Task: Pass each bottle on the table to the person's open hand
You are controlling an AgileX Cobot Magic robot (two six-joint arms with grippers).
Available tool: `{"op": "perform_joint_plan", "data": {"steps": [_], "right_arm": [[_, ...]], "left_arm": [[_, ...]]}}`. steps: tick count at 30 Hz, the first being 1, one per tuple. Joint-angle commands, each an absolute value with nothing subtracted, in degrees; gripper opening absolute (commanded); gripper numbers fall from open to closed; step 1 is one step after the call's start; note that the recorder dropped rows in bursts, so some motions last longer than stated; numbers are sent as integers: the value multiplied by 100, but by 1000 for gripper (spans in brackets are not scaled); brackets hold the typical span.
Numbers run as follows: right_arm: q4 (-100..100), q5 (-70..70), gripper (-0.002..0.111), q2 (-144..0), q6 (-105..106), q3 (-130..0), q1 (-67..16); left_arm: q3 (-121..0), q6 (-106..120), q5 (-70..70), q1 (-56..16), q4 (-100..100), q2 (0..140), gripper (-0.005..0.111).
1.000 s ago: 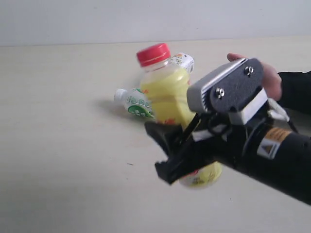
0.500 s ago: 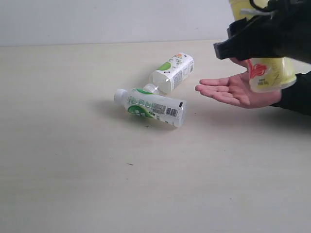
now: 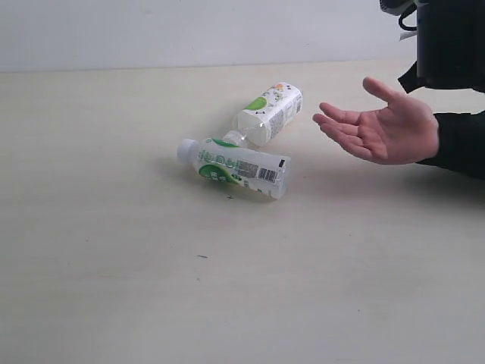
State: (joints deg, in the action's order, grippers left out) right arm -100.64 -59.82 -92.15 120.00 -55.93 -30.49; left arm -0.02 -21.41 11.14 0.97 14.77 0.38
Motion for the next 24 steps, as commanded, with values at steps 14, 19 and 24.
{"op": "perform_joint_plan", "data": {"steps": [14,19,24], "right_arm": [[-9995,-2002,0,-8972,9872,-5032,-2843],[-9995,-1975,0,-8925,9872,-4766,-2826],[-9995,-1988,0,-8810,10079,-4171,-2826]], "left_arm": [[0,-2147,1107,103,1478,0,0],[0,-2147,1107,103,1478,0,0],[0,-2147,1107,103,1478,0,0]]}}
